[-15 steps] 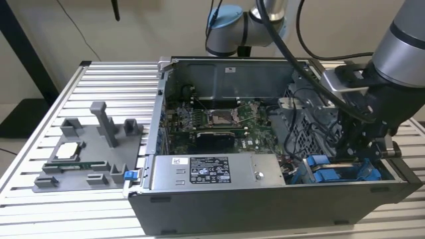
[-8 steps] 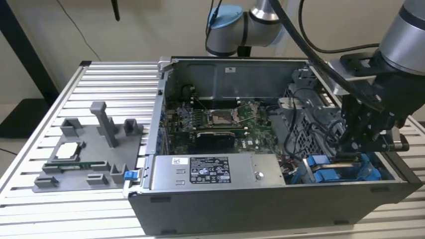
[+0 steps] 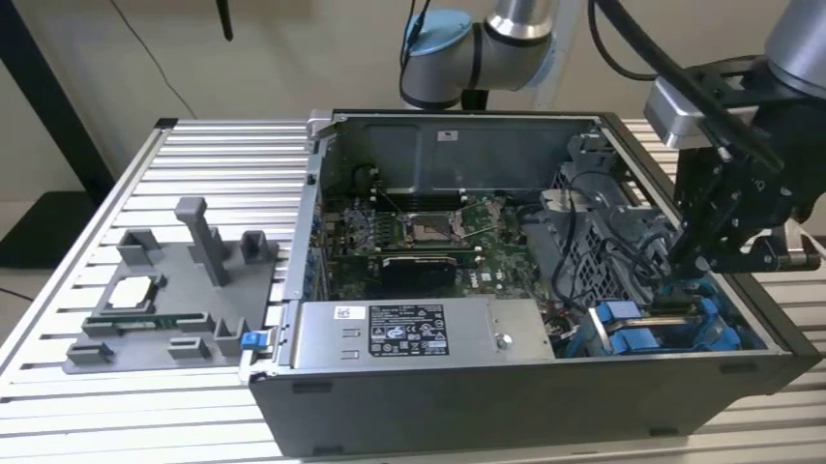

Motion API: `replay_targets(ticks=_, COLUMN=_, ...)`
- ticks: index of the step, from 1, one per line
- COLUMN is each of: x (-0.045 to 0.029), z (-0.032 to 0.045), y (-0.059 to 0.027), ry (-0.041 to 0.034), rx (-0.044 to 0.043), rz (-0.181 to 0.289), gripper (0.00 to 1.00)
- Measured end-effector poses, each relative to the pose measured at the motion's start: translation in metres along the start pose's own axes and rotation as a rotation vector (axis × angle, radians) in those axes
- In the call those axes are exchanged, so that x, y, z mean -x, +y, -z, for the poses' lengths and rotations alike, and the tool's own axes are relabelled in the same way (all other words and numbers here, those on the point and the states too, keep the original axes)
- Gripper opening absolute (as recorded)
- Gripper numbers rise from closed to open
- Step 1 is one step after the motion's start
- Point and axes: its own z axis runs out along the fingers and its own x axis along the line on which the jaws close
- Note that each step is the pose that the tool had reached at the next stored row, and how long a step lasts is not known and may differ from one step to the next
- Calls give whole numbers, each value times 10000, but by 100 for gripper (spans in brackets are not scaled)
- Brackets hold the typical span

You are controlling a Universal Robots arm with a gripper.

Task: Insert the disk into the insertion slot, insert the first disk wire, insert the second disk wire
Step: 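Insert the second disk wire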

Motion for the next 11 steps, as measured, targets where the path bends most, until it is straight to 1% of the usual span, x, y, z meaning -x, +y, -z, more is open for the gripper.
replay_targets(ticks=1, x=4, z=40, y=-4, ry=-1, rx=7, rz=0, gripper=100)
replay_targets(ticks=2, x=5, z=55, y=-5, ry=0, rx=12, rz=-1, gripper=100)
replay_targets(ticks=11, x=5, z=56, y=-5, ry=3, rx=69, rz=-6, gripper=100)
